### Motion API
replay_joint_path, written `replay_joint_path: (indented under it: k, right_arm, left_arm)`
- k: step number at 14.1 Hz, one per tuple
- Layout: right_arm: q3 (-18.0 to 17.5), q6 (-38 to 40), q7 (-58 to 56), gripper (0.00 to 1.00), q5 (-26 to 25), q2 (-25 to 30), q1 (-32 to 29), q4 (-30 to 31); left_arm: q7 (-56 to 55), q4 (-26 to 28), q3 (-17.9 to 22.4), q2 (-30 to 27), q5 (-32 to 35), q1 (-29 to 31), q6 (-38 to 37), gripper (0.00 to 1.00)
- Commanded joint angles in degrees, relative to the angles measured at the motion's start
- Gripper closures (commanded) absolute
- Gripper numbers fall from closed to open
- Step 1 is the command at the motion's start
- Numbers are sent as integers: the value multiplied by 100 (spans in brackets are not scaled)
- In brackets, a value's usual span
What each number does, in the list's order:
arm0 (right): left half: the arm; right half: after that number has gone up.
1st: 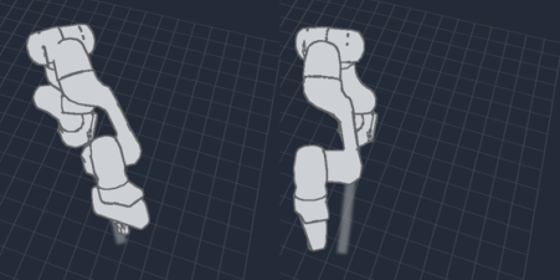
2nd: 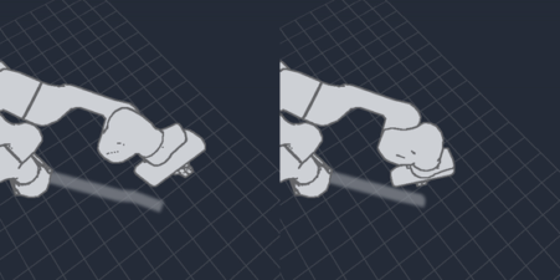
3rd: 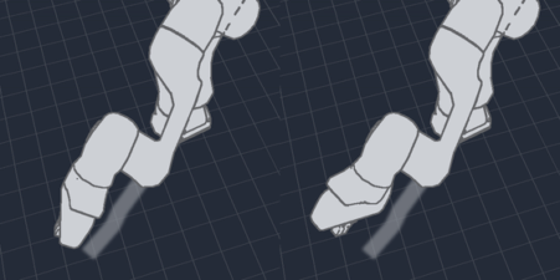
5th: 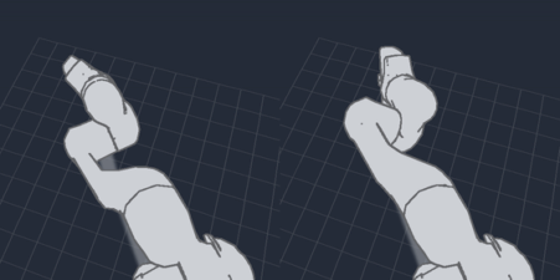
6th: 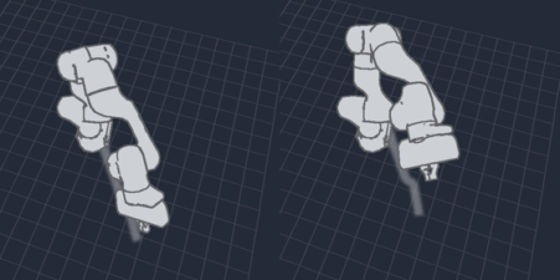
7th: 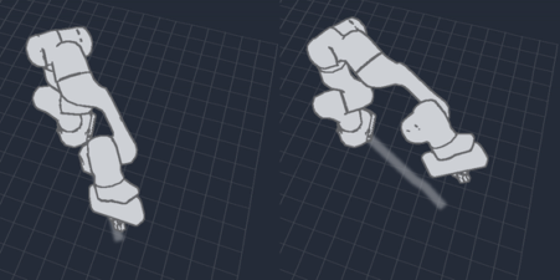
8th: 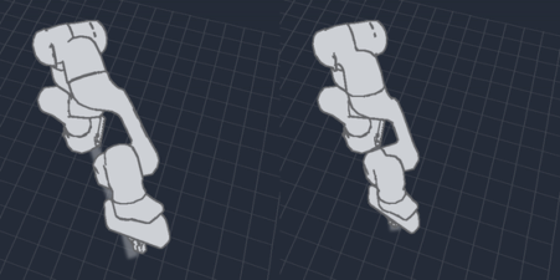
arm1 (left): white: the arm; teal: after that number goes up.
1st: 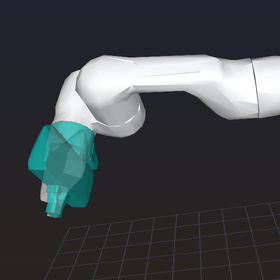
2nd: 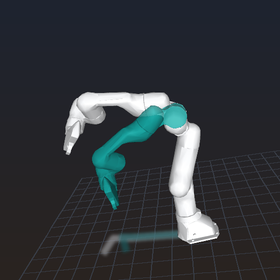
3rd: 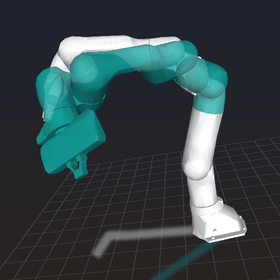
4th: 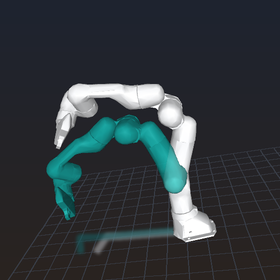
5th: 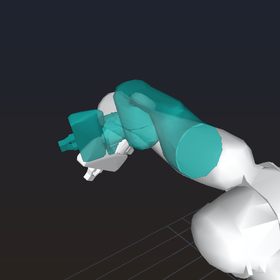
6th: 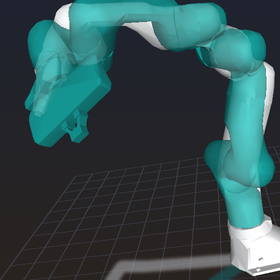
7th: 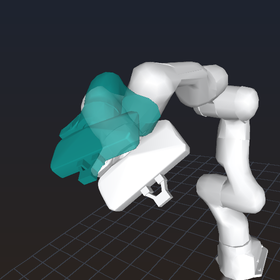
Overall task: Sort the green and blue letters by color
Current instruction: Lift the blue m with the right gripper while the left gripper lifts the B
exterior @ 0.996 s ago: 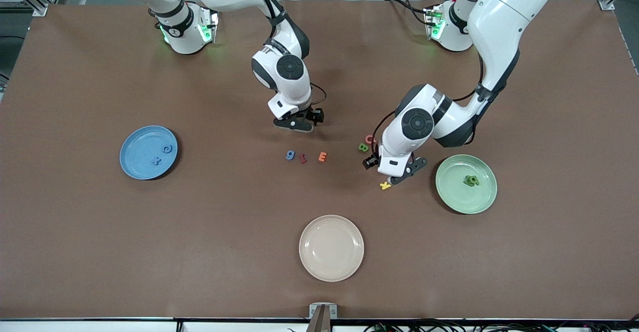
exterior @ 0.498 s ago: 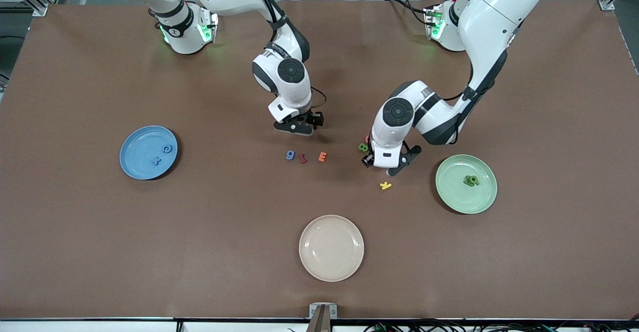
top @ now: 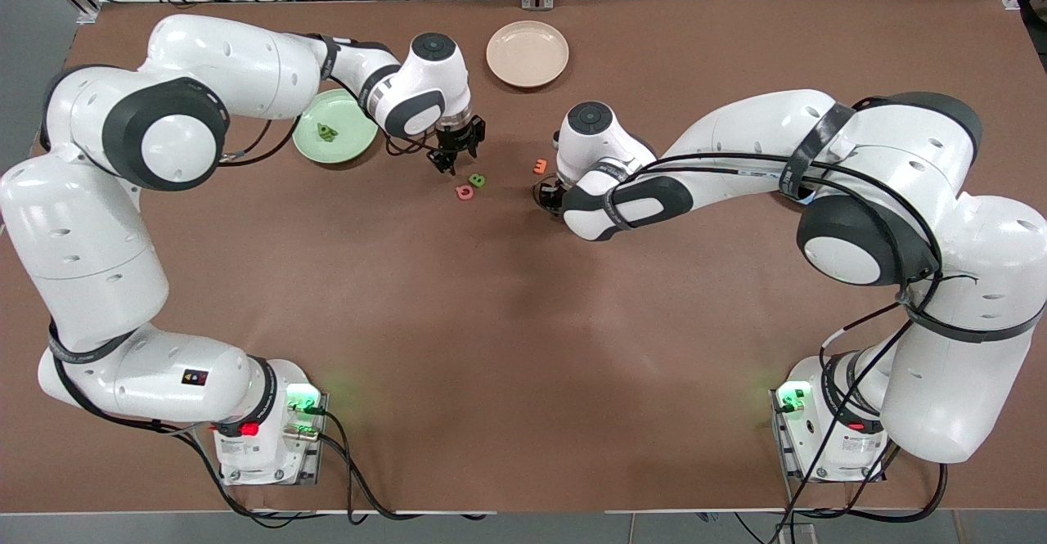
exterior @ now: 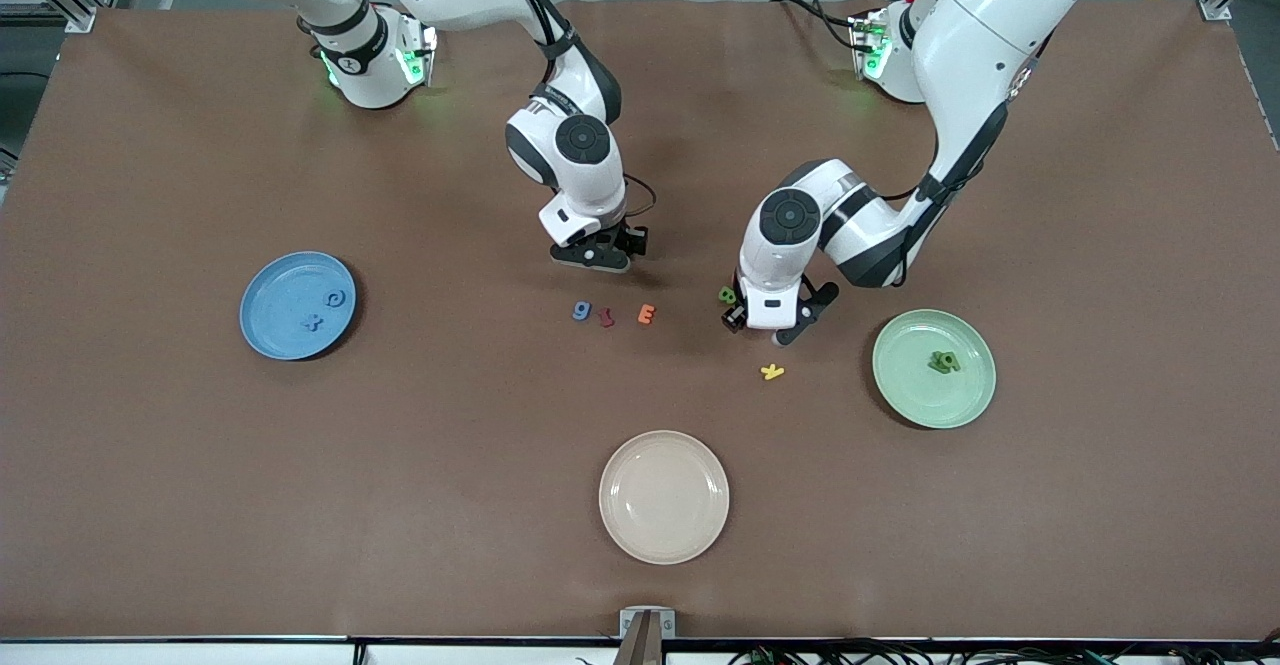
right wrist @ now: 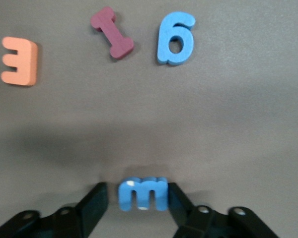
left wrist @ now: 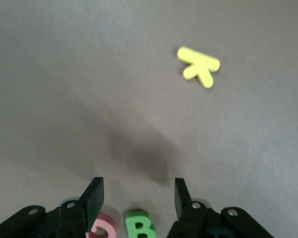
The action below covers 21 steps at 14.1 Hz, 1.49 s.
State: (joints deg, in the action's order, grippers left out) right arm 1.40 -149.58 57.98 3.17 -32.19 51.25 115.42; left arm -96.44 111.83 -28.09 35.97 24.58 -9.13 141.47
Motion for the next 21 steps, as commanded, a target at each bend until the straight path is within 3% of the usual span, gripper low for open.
replay_joint_path:
  k: [1,3,4,9,13,15,17,18,21]
  right_arm:
    - [106,-37,108,74,-115,-156,87,-37]
    - [132,-10,117,97,-115,-156,70,-37]
    - [158,7,108,99,-115,-147,69,-37]
    - [343,472,-41,100,-115,265,-88,-55]
    - [361,1665,-1294,100,-106,932,-851,-37]
    - [361,2307,-1989,100,-115,1284,-1352,6]
    - [361,2608,-2866,100,-115,1714,-1993,321]
    - [361,2644,-3367,100,-124,1934,-2292,515]
    - [396,2688,-4625,100,-430,2410,-3223,1025]
  left_arm:
    - [-244,5,5,112,126,-115,152,35]
    - [-253,14,5,138,126,-141,152,36]
    - [-261,14,5,147,126,-150,152,36]
    - [-410,40,5,147,126,-255,152,36]
    - [-569,49,-12,138,135,-317,144,40]
    - [-552,67,-12,147,135,-317,144,58]
    - [-499,67,5,138,126,-230,135,91]
    - [-473,58,5,86,126,-203,91,99]
    - [-446,-4,23,-238,135,-159,-137,100]
